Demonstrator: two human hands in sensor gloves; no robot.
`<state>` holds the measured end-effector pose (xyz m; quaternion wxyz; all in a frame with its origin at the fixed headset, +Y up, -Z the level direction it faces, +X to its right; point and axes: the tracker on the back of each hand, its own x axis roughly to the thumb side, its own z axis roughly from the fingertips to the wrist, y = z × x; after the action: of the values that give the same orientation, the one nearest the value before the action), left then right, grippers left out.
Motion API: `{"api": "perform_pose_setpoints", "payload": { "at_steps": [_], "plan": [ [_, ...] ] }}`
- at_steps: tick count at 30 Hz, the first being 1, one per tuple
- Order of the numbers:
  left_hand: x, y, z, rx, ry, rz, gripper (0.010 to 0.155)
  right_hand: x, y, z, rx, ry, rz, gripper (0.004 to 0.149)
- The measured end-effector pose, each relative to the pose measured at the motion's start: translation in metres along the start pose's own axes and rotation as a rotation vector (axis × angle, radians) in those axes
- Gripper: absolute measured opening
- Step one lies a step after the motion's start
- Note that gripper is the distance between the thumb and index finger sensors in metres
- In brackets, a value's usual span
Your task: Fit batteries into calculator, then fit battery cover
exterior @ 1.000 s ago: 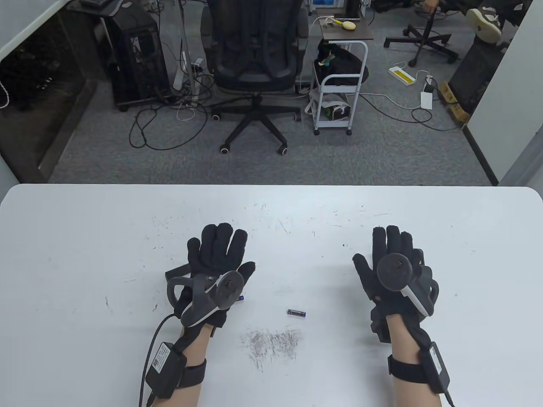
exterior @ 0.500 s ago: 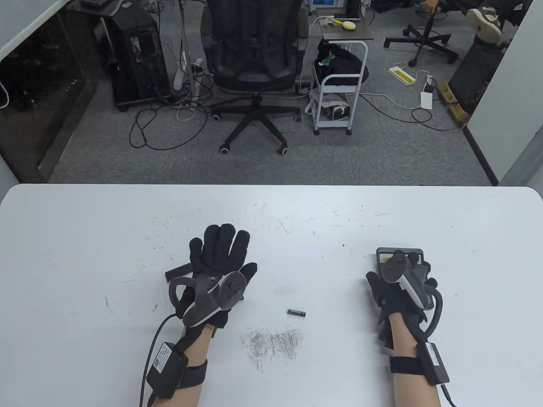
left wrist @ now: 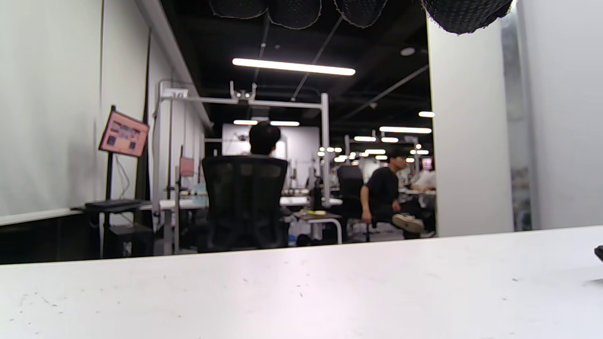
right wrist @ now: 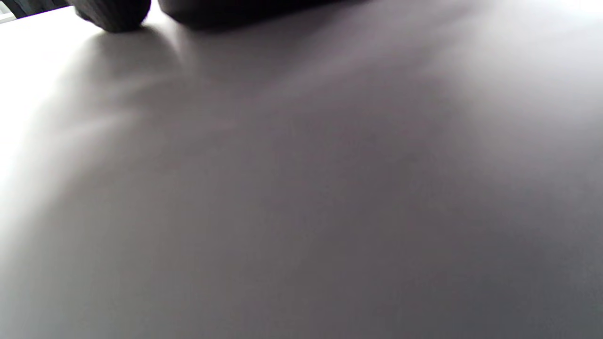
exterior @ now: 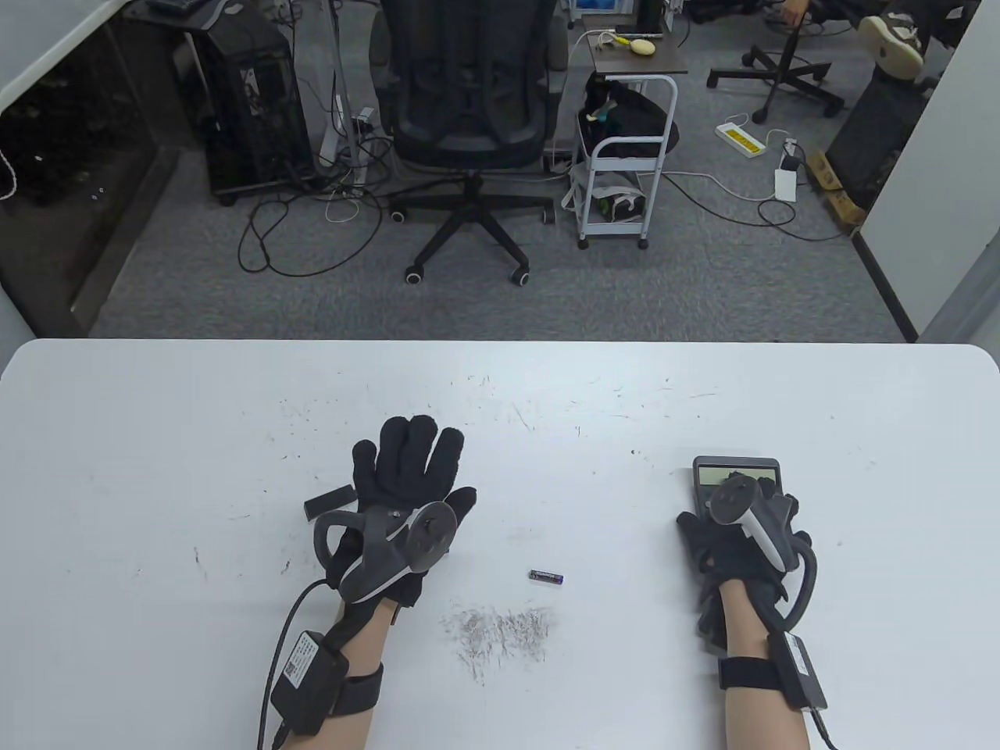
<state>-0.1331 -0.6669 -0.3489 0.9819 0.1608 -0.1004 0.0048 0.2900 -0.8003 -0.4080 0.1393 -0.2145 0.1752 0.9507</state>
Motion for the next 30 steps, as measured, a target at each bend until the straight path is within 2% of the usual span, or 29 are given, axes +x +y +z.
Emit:
{"api": "perform_pose_setpoints", "payload": {
  "at_steps": [9,18,25,30],
  "plan": [
    [0.000,0.000,0.000,0.000,0.001,0.008,0.075,-0.004,-0.009,0.001,0.009,-0.059,-0.125,0.094],
    [0.000,0.000,0.000,-0.006,-0.003,0.007,0.074,0.010,-0.014,0.009,-0.013,-0.046,-0.045,0.085],
    [0.001,0.000,0.000,-0.009,-0.006,0.013,0.074,0.020,-0.020,0.020,-0.188,0.031,0.101,0.073],
    [0.000,0.000,0.000,-0.007,-0.008,0.023,0.075,0.018,-0.025,0.026,-0.241,0.051,0.112,0.070]
  ]
}}
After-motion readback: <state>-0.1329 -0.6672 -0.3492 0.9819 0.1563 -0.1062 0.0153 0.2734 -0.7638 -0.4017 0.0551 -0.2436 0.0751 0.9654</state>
